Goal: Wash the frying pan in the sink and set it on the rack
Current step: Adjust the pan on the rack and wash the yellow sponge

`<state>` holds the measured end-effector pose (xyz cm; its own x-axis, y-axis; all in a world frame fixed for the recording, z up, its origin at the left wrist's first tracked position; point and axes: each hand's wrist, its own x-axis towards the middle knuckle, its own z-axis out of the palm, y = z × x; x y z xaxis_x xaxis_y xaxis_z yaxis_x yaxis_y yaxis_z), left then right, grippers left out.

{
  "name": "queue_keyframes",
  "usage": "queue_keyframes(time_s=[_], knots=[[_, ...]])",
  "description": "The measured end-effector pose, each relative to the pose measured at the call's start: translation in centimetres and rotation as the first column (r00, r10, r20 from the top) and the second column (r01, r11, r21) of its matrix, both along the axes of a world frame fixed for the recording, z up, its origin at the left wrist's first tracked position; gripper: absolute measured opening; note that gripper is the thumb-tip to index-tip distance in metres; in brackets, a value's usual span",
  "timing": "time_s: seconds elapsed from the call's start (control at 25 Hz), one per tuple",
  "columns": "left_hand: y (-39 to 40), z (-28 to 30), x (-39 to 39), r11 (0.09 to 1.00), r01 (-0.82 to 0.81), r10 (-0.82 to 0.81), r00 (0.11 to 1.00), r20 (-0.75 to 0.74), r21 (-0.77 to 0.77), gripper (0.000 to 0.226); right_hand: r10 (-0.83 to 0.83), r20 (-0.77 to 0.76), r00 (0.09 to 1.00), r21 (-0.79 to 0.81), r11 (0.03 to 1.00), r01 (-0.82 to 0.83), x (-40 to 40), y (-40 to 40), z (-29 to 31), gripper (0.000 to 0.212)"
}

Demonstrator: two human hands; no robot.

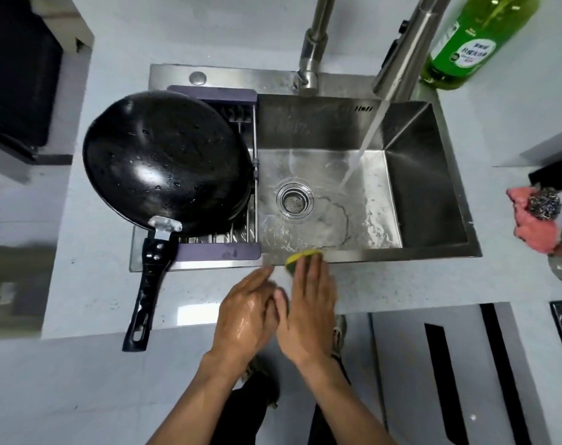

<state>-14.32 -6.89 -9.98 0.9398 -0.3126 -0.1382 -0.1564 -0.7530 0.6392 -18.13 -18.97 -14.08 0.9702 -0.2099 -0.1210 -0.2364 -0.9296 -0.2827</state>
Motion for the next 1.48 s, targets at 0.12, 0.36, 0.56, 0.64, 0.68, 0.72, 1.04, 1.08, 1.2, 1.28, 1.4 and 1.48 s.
queue_keyframes(time_s=[0.12, 0.36, 0.56, 0.64, 0.68, 0.72, 1.04, 1.08, 1.2, 1.28, 1.4, 1.48], knots=[[4.9, 0.4, -0.4, 0.958, -0.283, 0.274, 0.949, 0.157, 0.041, 0.046, 0.47, 0.044, 0.882, -0.059, 0.882, -0.467, -0.4, -4.1, 0.0, 0.059], [8.9, 0.1, -1.7, 0.849, -0.451, 0.42, 0.892, 0.167, 0.276, 0.065, -0.203, -0.034, 0.979, -0.149, 0.969, 0.196, 1.4, -5.7, 0.8, 0.068], [11.2, -1.1, -2.7, 0.674, -0.69, 0.683, 0.718, 0.134, 0.264, 0.047, 0.692, 0.034, 0.721, -0.07, 0.721, -0.689, -1.4, 3.8, -0.9, 0.069], [11.5, -1.3, -2.8, 0.653, -0.714, 0.72, 0.689, 0.087, 0.25, 0.038, 0.792, 0.059, 0.608, -0.139, 0.609, -0.781, 0.9, -2.0, -0.8, 0.065], [11.6, -1.3, -2.7, 0.651, -0.722, 0.73, 0.68, 0.067, 0.233, 0.034, 0.711, 0.072, 0.699, -0.151, 0.701, -0.697, 2.0, -4.6, -0.8, 0.062], [11.6, -1.2, -2.6, 0.658, -0.725, 0.731, 0.68, 0.059, 0.205, 0.031, 0.536, 0.094, 0.839, -0.132, 0.842, -0.523, 3.0, -6.4, -0.5, 0.059], [11.0, 1.1, -2.2, 0.636, -0.751, 0.764, 0.645, -0.011, 0.177, 0.03, 0.872, 0.087, 0.481, -0.076, 0.487, -0.87, 2.4, 1.5, -1.2, 0.078], [11.2, 1.4, -2.2, 0.635, -0.752, 0.767, 0.641, -0.027, 0.174, 0.03, 0.896, 0.075, 0.437, -0.11, 0.443, -0.89, 3.6, -0.3, -1.2, 0.075], [11.7, 1.6, -2.1, 0.641, -0.758, 0.767, 0.635, -0.088, 0.121, 0.03, 0.547, 0.066, 0.834, -0.045, 0.837, -0.545, 5.1, -0.4, -0.9, 0.072], [12.0, 1.4, -2.1, 0.645, -0.758, 0.763, 0.63, -0.148, 0.099, 0.029, 0.386, 0.041, 0.922, 0.019, 0.922, -0.387, 3.2, 6.0, -1.2, 0.077], [12.9, 1.6, -2.0, 0.662, -0.748, 0.738, 0.644, -0.201, 0.033, 0.026, 0.69, 0.151, 0.708, 0.132, 0.695, -0.706, 0.5, 12.6, -1.2, 0.064], [13.6, 1.8, -2.0, 0.683, -0.73, 0.714, 0.663, -0.227, 0.015, 0.025, 0.808, 0.194, 0.556, 0.067, 0.555, -0.829, 2.5, 10.7, -1.0, 0.057]])
